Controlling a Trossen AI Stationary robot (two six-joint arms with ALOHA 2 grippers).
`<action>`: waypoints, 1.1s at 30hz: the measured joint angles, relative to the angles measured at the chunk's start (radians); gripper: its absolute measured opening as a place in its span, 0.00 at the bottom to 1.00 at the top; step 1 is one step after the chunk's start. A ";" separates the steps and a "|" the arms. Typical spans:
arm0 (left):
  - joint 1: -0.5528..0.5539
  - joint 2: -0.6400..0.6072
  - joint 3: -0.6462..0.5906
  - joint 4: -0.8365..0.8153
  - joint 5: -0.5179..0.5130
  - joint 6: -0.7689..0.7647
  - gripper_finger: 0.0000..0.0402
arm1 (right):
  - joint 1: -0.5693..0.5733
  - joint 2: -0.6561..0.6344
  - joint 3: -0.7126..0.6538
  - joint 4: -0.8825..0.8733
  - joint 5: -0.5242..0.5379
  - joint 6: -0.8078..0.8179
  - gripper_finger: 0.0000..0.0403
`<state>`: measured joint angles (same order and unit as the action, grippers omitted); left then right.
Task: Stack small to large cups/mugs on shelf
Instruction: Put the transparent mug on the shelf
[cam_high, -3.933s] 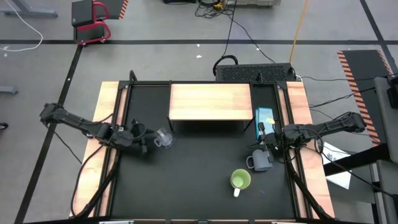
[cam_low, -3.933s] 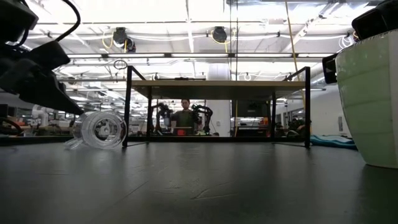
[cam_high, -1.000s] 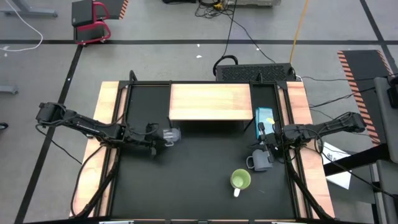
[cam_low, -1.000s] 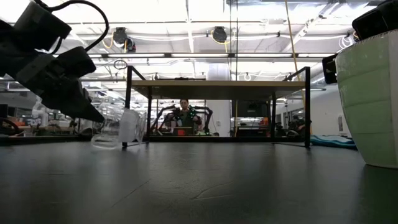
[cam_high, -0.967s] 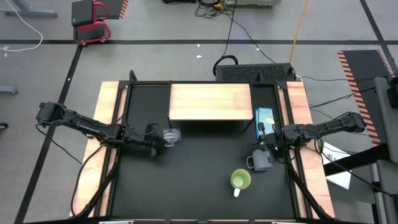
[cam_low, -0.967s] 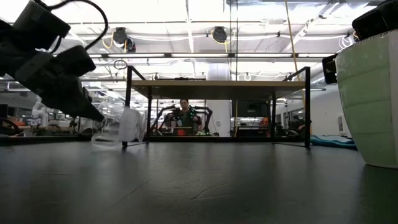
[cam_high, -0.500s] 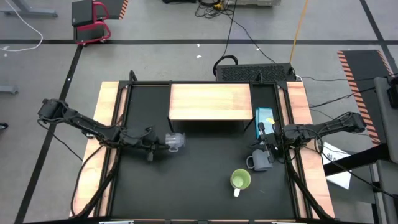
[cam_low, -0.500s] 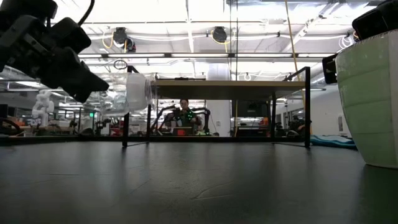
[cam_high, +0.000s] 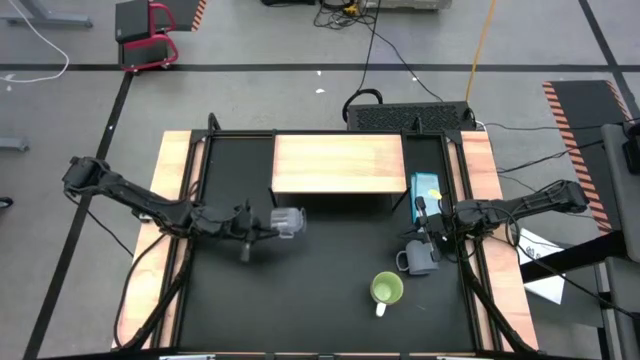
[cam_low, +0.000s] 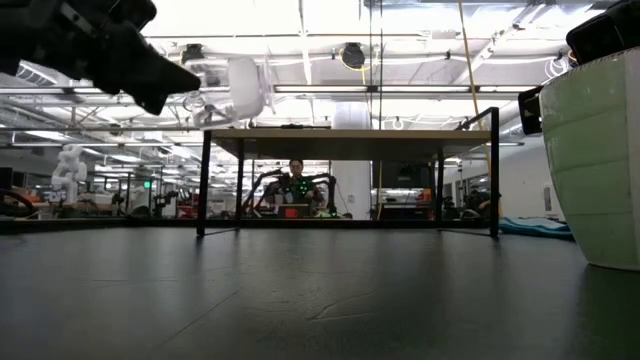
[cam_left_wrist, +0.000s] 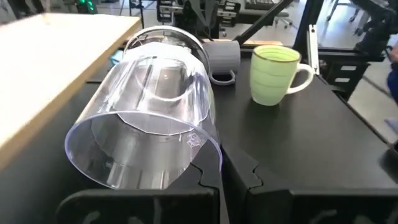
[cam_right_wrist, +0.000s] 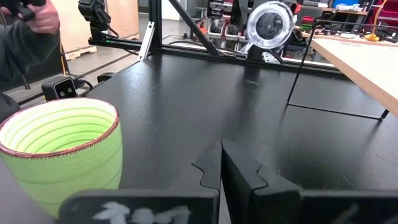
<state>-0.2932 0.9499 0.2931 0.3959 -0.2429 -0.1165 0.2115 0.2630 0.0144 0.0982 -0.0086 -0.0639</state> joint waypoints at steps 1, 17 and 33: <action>0.000 0.000 0.007 -0.007 -0.004 0.012 0.00 | 0.000 0.000 0.000 0.000 0.000 0.000 0.00; 0.018 -0.037 0.043 0.025 -0.021 0.093 0.00 | 0.000 0.000 0.000 0.003 0.000 0.000 0.00; 0.194 -0.073 0.394 -0.419 0.033 0.164 0.00 | 0.000 0.000 0.000 0.008 0.000 0.000 0.00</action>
<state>-0.0995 0.8764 0.6872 -0.0227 -0.2102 0.0475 0.2115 0.2632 0.0144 0.1066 -0.0088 -0.0639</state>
